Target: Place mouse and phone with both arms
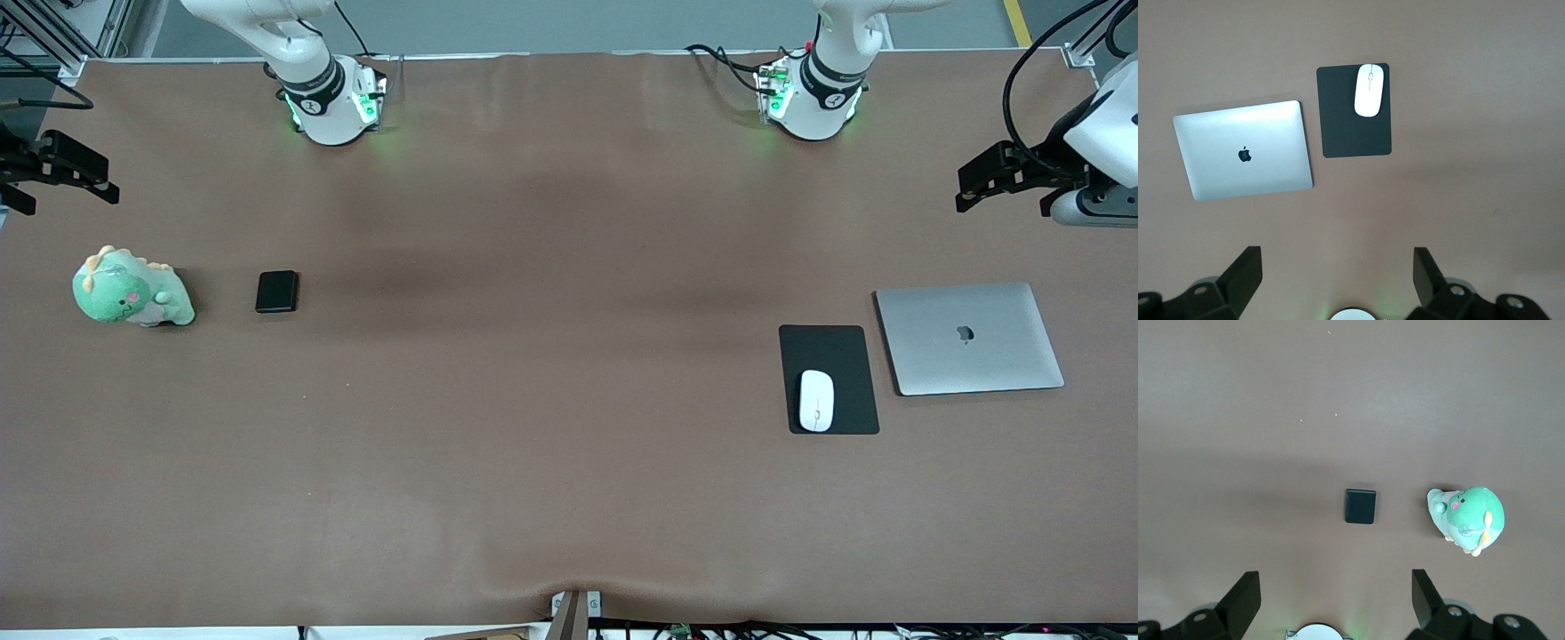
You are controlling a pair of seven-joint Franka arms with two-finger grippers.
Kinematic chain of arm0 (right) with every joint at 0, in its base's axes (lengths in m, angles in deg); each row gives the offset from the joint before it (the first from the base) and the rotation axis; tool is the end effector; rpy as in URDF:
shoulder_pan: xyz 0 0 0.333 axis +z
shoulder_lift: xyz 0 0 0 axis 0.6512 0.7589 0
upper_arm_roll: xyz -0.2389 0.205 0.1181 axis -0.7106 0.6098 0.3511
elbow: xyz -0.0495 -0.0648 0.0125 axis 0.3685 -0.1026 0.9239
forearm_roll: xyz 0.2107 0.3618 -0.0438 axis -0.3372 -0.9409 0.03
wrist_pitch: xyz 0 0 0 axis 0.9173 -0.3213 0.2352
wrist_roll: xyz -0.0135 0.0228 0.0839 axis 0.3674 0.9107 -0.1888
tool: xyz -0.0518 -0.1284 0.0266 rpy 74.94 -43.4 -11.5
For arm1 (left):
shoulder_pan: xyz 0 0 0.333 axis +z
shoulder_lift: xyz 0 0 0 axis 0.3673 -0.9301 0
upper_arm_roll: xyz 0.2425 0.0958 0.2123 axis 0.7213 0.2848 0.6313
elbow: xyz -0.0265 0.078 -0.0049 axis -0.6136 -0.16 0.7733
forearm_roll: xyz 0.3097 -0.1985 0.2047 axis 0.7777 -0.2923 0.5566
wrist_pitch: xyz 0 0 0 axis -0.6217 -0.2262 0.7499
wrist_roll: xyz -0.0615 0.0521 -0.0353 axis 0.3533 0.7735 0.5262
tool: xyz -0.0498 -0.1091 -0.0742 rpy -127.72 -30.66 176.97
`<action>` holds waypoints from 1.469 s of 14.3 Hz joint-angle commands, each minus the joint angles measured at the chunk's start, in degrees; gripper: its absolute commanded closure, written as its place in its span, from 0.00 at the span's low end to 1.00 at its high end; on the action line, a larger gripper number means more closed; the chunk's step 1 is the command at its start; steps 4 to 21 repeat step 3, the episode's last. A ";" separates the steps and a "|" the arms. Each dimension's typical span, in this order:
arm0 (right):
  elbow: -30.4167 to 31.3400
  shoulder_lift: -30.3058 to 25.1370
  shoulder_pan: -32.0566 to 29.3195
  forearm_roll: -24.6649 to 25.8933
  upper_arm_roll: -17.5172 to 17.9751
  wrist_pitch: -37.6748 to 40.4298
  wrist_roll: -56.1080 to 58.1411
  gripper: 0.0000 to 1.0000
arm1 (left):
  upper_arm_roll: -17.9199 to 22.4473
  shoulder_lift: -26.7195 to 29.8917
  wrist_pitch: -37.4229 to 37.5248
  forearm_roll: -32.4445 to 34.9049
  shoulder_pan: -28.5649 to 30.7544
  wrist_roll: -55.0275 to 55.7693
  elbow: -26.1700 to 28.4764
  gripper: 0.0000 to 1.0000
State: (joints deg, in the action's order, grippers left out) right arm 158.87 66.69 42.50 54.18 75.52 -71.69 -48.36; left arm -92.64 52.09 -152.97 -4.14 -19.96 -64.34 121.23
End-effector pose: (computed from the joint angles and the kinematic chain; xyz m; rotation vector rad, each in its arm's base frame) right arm 0.5476 -0.0332 0.6443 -3.1237 -0.2131 0.1053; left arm 0.5590 -0.0542 0.6365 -3.1338 0.1315 0.0837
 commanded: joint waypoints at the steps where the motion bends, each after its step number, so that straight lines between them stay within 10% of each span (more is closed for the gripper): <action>1: 1.46 -1.38 -1.07 0.22 -0.03 0.44 -0.38 0.00 | -0.17 0.43 -0.30 0.52 0.17 0.06 0.30 0.00; 21: 1.46 -1.38 -1.08 0.04 -0.03 0.53 -0.38 0.00 | -0.17 0.43 -0.30 0.52 0.17 0.06 0.30 0.00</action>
